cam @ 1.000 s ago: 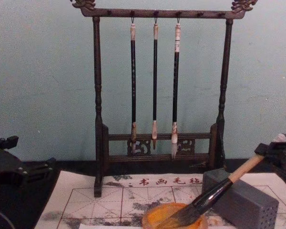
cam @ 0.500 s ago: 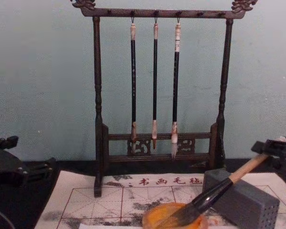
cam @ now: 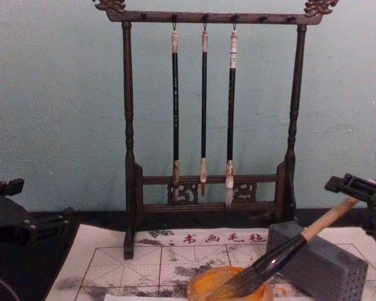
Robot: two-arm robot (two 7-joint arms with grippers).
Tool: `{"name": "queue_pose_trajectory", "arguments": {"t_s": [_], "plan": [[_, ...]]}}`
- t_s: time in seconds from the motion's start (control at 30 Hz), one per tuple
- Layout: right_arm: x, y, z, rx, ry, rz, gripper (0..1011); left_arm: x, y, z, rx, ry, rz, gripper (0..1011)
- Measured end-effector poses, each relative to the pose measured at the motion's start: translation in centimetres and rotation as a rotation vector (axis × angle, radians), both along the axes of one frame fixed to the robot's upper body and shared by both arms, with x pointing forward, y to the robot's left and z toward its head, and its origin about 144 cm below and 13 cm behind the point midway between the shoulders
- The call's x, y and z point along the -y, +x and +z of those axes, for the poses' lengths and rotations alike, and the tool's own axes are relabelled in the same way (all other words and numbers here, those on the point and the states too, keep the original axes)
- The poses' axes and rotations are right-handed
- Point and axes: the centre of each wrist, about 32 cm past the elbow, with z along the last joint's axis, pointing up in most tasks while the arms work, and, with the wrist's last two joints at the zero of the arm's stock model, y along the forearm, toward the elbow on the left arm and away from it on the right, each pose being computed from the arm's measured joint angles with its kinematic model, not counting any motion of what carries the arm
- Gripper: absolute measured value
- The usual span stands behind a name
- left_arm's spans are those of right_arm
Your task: Pick up the brush from the inkstone, write on the paper, then place the brush back to its original position.
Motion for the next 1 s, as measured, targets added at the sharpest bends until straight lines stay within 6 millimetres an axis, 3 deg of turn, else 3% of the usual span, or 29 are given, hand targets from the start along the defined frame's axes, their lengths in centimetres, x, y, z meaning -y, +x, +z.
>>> {"name": "queue_pose_trajectory", "arguments": {"t_s": [0.23, 0.77, 1.0], "plan": [[0.0, 0.0, 0.0, 0.0, 0.0, 0.0, 1002, 0.0, 0.0, 0.0, 0.0, 0.0, 0.0, 1001], [-0.01, -0.09, 0.13, 0.009, -0.008, -0.003, 1000, 0.0, 0.0, 0.0, 0.0, 0.0, 0.0, 1001], [0.6, -0.98, 0.61, 0.079, -0.089, -0.013, 1000, 0.0, 0.0, 0.0, 0.0, 0.0, 0.0, 1001]]}}
